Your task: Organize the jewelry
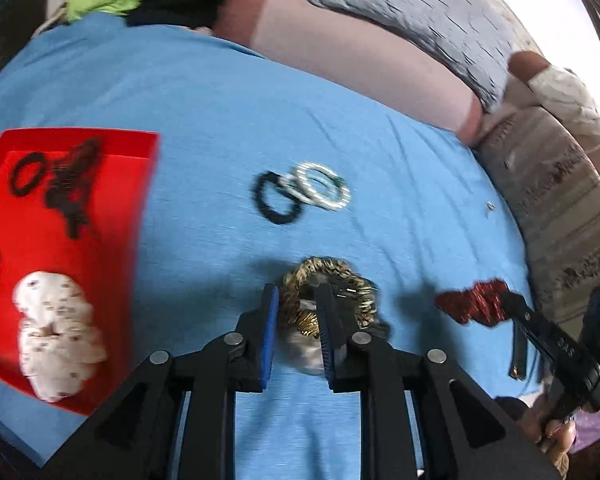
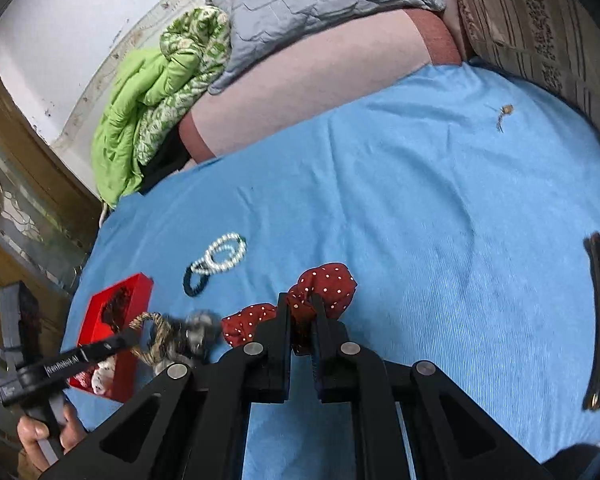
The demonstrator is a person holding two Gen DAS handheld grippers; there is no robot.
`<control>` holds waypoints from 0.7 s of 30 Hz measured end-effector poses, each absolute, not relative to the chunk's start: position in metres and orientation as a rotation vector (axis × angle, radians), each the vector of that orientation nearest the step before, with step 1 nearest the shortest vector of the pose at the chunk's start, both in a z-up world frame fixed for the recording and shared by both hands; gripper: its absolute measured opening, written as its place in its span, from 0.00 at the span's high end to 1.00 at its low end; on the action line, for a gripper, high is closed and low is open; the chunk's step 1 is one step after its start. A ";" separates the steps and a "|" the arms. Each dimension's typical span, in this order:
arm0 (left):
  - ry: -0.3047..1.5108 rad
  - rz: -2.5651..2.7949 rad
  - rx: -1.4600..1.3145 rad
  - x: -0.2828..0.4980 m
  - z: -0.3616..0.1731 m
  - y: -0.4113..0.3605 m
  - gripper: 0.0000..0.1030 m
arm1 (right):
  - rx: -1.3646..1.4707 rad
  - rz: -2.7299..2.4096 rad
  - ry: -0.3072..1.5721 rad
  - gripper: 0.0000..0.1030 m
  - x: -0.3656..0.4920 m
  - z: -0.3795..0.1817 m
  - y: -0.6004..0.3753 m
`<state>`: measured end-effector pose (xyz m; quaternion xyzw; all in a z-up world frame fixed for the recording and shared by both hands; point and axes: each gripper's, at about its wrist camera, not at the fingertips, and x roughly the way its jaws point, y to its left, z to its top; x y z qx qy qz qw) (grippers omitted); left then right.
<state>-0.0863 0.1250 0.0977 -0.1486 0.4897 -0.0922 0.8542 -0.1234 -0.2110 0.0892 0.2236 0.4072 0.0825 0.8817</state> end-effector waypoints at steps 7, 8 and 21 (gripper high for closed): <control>1.043 -0.141 -0.355 -0.085 0.089 0.149 0.76 | 0.477 0.171 0.879 0.91 -0.131 0.078 -0.210; 1.044 -0.139 -0.355 -0.085 0.088 0.151 0.74 | 0.480 0.172 0.881 0.91 -0.131 0.077 -0.210; 1.045 -0.255 -0.324 -0.116 0.071 0.142 0.55 | 0.508 0.202 0.924 0.90 -0.136 0.058 -0.208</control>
